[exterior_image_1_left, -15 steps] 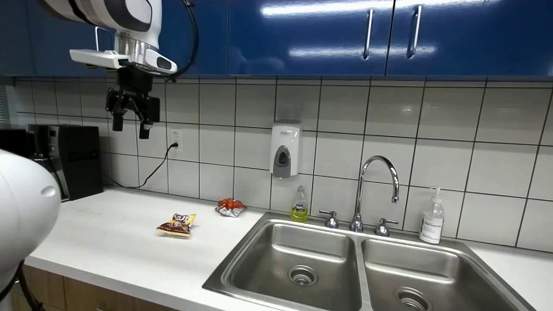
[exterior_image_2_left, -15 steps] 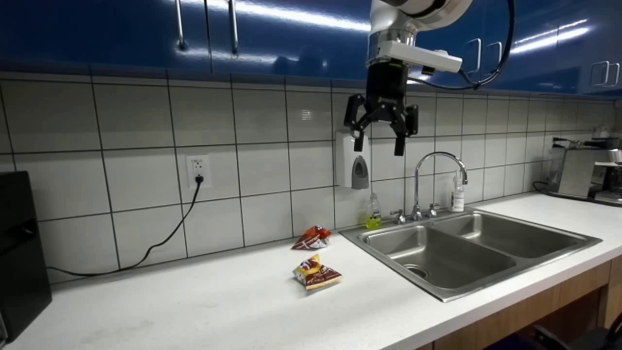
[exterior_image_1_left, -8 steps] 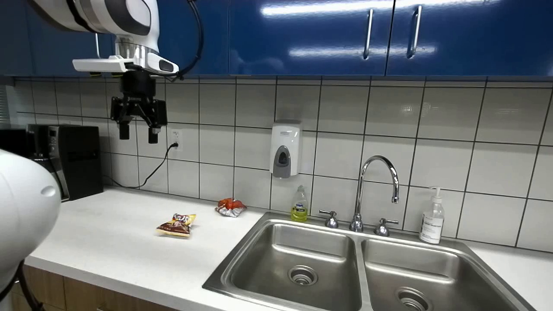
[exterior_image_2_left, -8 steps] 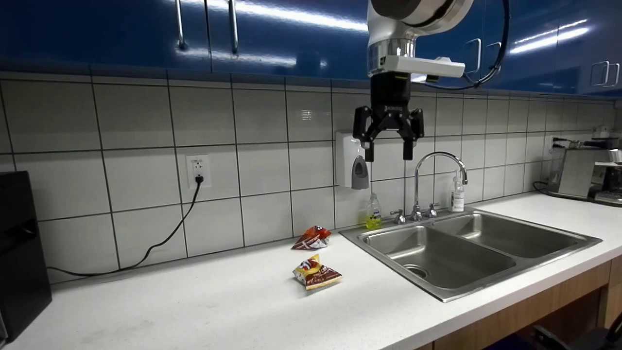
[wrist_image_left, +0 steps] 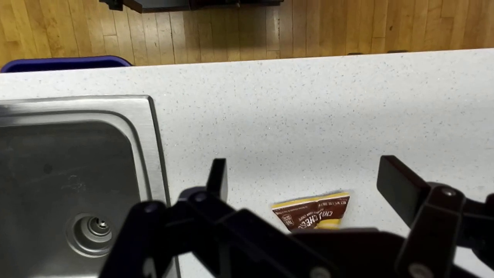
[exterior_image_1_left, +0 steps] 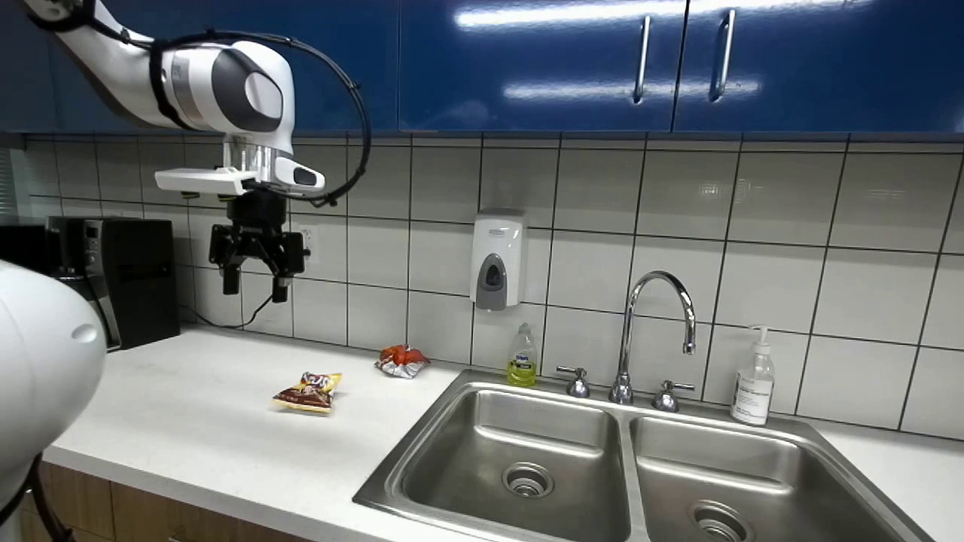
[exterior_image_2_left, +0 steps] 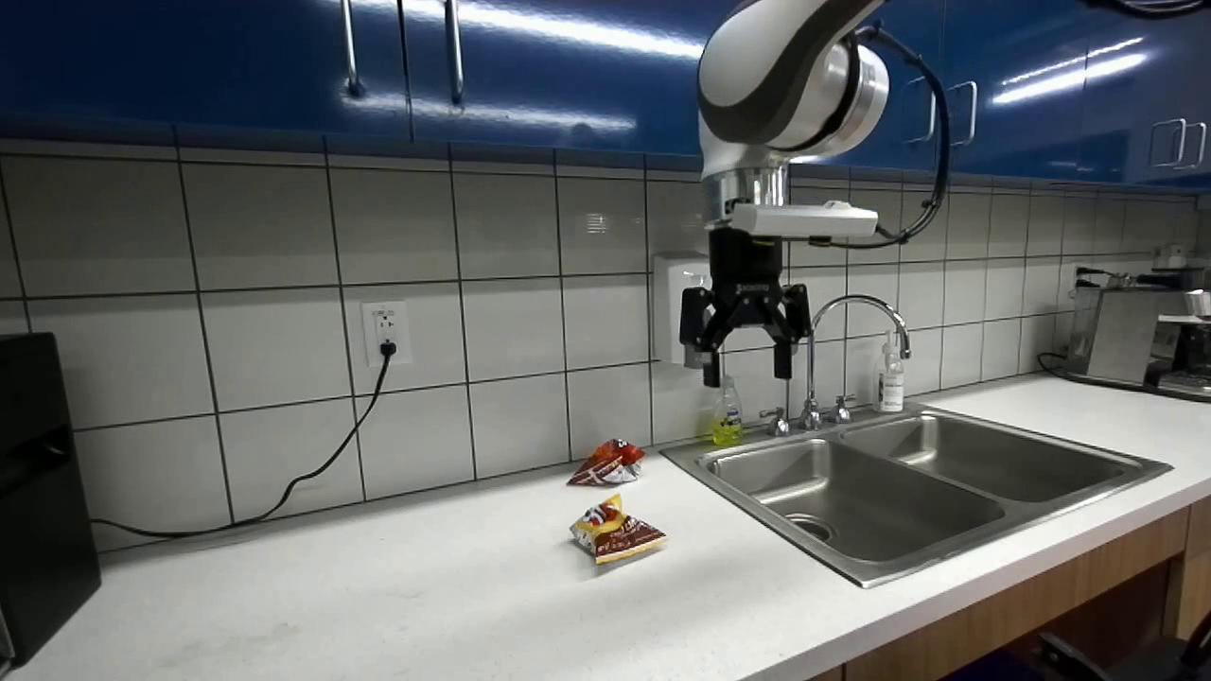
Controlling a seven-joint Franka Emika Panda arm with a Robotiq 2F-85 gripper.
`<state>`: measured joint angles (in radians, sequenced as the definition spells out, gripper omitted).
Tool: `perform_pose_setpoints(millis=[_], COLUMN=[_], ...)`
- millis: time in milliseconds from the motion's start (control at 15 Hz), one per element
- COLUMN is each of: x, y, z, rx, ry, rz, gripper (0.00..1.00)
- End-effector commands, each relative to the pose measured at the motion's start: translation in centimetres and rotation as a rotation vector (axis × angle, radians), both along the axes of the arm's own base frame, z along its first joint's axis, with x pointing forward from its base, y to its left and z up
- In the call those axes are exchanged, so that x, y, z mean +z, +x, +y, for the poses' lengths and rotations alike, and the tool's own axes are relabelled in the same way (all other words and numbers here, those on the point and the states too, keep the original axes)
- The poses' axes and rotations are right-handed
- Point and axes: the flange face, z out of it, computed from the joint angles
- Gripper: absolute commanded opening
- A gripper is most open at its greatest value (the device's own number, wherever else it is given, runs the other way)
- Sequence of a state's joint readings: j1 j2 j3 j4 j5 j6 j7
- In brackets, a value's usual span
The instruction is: Put the yellow packet inside the left sink
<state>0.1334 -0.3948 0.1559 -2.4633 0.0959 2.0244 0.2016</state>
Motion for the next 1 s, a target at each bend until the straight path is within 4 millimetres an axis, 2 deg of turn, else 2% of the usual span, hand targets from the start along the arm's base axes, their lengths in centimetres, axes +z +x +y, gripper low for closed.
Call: perform_pose_setpoints(millis=[0,533,933], x=[-3.1,-10.0,-13.3], y=[1.6,6.7,11.2], z=[0.3,1.8,3.8], rx=[0.051,0.133,0.167], ry=[0.013,0.030,0.025], rz=[0.000,-0.012,-0.020], gripper=[1.00,1.00,1.00])
